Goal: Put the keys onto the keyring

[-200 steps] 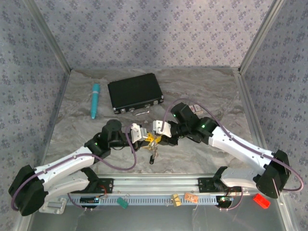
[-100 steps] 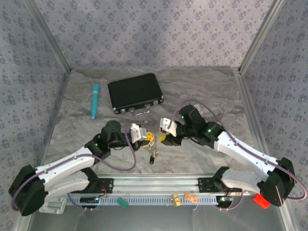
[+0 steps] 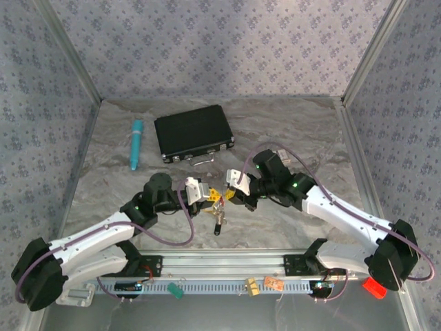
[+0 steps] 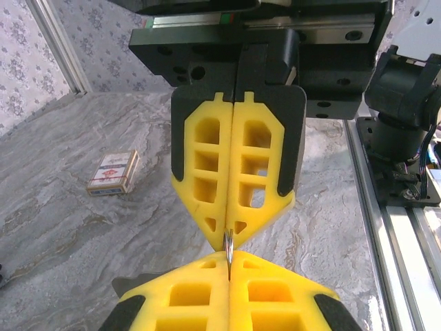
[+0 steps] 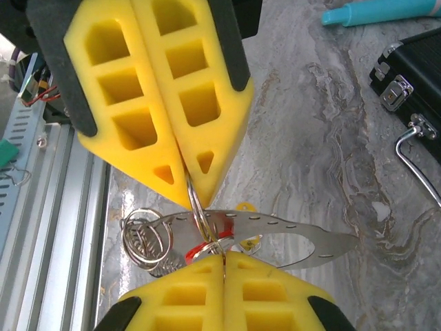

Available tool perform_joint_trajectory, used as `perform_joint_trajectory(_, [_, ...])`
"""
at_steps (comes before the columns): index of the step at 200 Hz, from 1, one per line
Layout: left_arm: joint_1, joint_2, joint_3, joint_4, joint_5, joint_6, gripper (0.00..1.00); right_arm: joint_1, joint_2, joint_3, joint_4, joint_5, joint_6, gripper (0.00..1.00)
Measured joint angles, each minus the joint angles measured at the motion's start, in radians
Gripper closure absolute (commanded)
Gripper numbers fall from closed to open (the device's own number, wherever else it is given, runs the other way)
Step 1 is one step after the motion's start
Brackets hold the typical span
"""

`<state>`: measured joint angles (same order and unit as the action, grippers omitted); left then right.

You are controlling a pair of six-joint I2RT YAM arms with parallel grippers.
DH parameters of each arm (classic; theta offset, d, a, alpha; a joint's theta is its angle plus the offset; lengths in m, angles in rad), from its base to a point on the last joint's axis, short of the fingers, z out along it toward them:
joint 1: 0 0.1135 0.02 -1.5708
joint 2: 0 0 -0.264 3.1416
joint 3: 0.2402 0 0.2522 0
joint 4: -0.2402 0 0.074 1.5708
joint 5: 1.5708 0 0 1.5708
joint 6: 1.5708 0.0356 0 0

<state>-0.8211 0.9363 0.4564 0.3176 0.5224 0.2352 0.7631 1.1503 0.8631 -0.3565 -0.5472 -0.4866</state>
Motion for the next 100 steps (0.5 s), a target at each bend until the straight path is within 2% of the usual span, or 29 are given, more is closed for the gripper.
perform_joint_trajectory(53, [0.000,0.000,-0.004,0.001,0.001,0.000,1.00,0.002,0.047,0.016,0.005,-0.008,0.000,1.00])
perform_joint_trajectory(69, [0.000,0.000,-0.005,0.002,0.001,0.000,1.00,0.004,0.054,0.019,0.009,-0.010,0.002,0.90])
perform_joint_trajectory(100, [0.000,0.000,-0.007,0.024,0.001,0.000,1.00,0.003,0.047,0.018,0.021,-0.011,0.004,0.78])
